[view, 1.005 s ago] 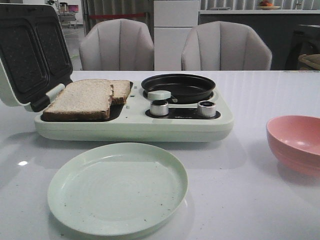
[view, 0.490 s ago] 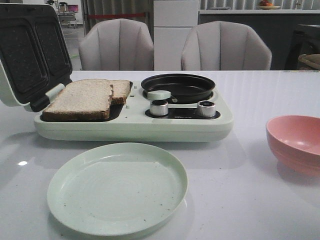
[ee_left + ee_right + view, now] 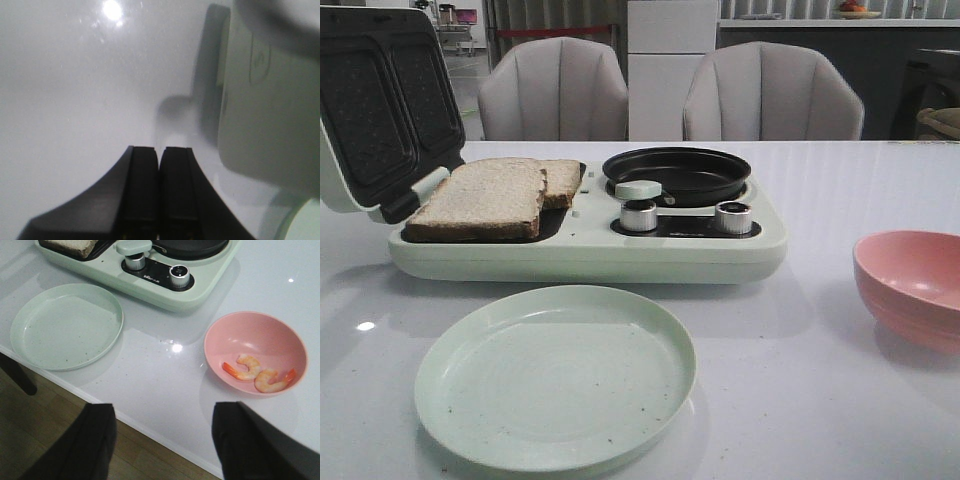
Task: Make breakfast with bread and shrimp
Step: 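Push the sandwich maker lid down over the bread with the left gripper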
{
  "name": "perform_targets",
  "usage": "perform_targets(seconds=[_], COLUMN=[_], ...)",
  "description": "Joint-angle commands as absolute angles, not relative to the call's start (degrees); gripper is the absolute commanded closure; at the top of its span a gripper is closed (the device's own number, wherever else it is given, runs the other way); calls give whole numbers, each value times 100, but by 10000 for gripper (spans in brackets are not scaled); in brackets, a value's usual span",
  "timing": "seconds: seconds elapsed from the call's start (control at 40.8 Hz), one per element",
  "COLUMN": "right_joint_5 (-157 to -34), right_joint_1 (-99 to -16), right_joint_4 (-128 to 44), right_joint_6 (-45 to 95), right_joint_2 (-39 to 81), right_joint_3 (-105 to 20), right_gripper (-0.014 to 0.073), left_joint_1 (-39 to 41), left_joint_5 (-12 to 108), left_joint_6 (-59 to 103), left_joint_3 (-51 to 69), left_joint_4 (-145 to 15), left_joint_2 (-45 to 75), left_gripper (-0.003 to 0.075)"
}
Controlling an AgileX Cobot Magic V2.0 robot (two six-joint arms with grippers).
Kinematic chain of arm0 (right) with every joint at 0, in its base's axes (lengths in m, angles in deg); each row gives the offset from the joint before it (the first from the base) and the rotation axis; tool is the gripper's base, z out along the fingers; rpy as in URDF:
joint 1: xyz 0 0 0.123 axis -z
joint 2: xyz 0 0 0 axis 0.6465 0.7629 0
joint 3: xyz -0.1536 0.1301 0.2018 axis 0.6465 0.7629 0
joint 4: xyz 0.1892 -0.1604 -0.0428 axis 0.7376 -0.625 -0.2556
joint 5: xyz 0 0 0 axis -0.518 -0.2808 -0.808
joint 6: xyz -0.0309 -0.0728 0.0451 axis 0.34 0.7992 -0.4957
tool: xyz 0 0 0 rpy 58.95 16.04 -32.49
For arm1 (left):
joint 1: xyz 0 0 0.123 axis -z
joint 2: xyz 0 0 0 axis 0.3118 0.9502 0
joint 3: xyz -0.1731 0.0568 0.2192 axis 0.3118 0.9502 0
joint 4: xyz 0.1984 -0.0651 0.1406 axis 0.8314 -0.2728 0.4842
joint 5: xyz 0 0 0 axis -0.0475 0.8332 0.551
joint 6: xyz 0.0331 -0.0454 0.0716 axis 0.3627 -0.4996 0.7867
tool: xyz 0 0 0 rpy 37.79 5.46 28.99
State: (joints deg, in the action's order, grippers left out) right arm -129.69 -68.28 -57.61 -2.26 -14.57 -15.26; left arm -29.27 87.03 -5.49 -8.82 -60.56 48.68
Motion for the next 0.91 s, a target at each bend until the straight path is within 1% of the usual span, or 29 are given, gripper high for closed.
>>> perform_targets(seconds=[0.0, 0.147, 0.245, 0.49, 0.686, 0.882], right_joint_5=[-12570, -12570, -12570, -12573, -12573, -12573], right_joint_1=[-6822, -6822, -6822, -6822, -6822, -6822], right_joint_4=[-5800, -5800, -5800, -5800, -5800, -5800], right_joint_6=[-190, -190, -190, -190, -190, -190], right_joint_2=[-1435, -1435, -1435, -1435, -1435, -1435], right_joint_3=[-1677, -1677, -1677, -1677, -1677, -1677], right_gripper=[79, 79, 79, 79, 79, 79], left_joint_1=[-2941, -2941, -2905, -2745, -2355, -1955], left_joint_5=[8314, 8278, 8352, 8564, 8906, 9097], left_joint_6=[-505, -505, -505, -295, 15, 234], left_joint_3=[-1424, -1886, -2066, -2153, -2153, -1990], left_joint_4=[-6564, -7449, -7660, -7658, -7618, -7566], left_joint_2=[5004, 5390, 5480, 5390, 5221, 4792], left_gripper=[622, 622, 622, 622, 622, 622])
